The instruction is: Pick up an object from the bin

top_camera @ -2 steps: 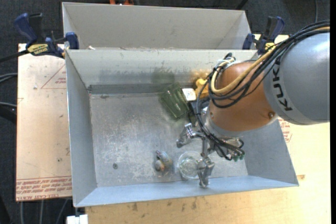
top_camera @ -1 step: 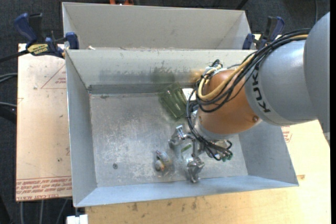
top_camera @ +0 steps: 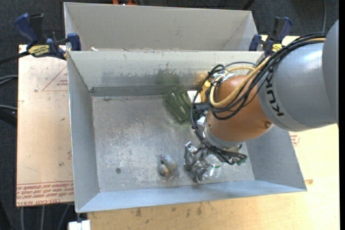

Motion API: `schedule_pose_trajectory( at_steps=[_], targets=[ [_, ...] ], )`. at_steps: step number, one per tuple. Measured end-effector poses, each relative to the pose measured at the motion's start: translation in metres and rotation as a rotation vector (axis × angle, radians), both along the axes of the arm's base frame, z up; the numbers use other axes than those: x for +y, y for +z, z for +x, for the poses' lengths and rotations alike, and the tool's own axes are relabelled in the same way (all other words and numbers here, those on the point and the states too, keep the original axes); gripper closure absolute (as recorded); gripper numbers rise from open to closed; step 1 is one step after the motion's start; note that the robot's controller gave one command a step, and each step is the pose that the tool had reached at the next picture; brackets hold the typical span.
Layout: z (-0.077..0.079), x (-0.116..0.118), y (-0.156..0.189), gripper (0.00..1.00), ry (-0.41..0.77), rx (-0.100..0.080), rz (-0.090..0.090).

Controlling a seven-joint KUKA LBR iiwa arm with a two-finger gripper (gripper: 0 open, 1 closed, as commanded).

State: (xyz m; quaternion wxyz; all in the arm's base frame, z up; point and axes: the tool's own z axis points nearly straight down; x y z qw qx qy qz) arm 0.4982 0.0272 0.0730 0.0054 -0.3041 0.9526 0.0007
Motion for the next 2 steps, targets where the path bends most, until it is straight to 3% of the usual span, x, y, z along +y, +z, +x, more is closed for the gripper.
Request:
schedule_pose_trajectory(
  at_steps=[2],
  targets=[
    [0.0001,0.0001,0.0020,1.00,0.000,0.002,-0.001]
  ],
)
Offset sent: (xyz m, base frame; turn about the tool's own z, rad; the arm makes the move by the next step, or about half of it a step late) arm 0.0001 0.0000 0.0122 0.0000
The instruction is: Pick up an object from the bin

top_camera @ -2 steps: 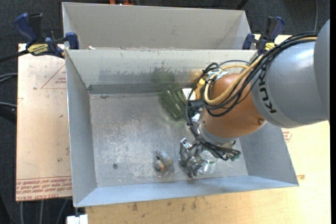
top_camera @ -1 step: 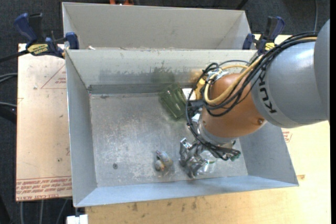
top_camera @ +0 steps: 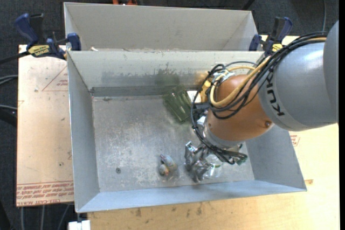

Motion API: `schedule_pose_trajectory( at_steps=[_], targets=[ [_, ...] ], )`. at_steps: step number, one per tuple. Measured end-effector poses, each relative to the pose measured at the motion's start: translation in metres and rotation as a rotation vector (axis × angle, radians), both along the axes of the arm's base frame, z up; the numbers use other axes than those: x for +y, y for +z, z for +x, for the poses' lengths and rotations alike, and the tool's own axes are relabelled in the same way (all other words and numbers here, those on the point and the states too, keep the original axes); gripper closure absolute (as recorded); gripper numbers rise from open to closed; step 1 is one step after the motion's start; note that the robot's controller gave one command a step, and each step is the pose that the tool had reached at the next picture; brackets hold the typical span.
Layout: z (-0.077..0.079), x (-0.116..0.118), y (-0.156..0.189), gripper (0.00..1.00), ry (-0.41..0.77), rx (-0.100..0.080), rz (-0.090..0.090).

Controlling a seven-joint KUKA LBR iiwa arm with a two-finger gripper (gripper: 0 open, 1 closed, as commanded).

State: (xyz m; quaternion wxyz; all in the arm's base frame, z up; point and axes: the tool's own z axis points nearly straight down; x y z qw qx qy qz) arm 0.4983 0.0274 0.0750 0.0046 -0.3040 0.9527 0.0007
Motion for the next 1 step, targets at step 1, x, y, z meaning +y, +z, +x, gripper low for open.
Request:
schedule_pose_trajectory(
  at_steps=[1],
  targets=[
    [-0.0023,-0.0001,0.0087,1.00,0.000,0.010,-0.002]
  ],
)
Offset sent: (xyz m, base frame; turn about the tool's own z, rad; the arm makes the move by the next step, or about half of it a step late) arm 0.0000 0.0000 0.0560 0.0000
